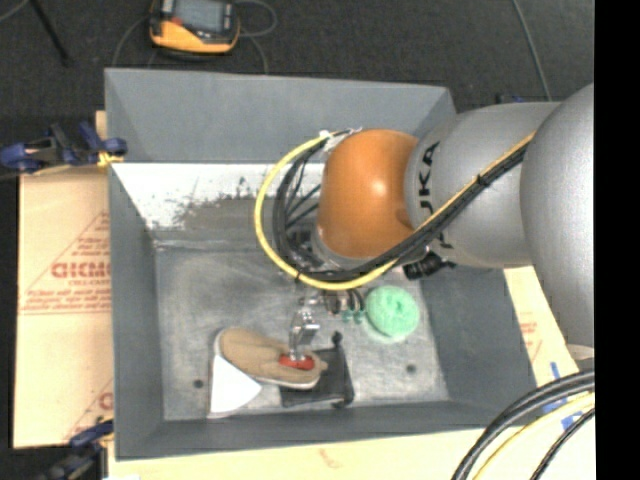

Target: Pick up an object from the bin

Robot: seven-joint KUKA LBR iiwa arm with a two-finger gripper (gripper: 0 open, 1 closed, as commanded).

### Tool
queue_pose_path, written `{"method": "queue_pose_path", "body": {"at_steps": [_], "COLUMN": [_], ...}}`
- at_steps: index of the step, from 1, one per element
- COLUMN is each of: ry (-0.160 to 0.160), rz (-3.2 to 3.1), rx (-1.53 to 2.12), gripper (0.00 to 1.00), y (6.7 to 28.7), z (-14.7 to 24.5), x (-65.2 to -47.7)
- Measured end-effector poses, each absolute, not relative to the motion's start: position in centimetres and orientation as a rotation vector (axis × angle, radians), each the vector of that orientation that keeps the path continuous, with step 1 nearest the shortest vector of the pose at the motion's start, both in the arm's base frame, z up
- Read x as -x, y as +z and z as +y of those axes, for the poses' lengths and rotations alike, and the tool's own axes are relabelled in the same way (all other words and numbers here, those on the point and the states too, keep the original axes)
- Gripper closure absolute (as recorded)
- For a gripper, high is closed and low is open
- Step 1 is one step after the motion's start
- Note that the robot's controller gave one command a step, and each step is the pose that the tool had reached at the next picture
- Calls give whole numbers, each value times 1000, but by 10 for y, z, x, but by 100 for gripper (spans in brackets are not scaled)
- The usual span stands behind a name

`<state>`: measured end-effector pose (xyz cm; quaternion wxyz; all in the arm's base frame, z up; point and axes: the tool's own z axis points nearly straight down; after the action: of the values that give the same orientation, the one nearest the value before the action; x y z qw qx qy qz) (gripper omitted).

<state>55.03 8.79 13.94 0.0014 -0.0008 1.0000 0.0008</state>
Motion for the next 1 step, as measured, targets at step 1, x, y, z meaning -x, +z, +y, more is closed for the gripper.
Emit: {"method": "queue_pose_path", "body": {"at_steps": [1], "ry": [3], "rz": [3125], "rx": [-182], "gripper": [0], "y": [100], "z": [98], "x": [-530]}}
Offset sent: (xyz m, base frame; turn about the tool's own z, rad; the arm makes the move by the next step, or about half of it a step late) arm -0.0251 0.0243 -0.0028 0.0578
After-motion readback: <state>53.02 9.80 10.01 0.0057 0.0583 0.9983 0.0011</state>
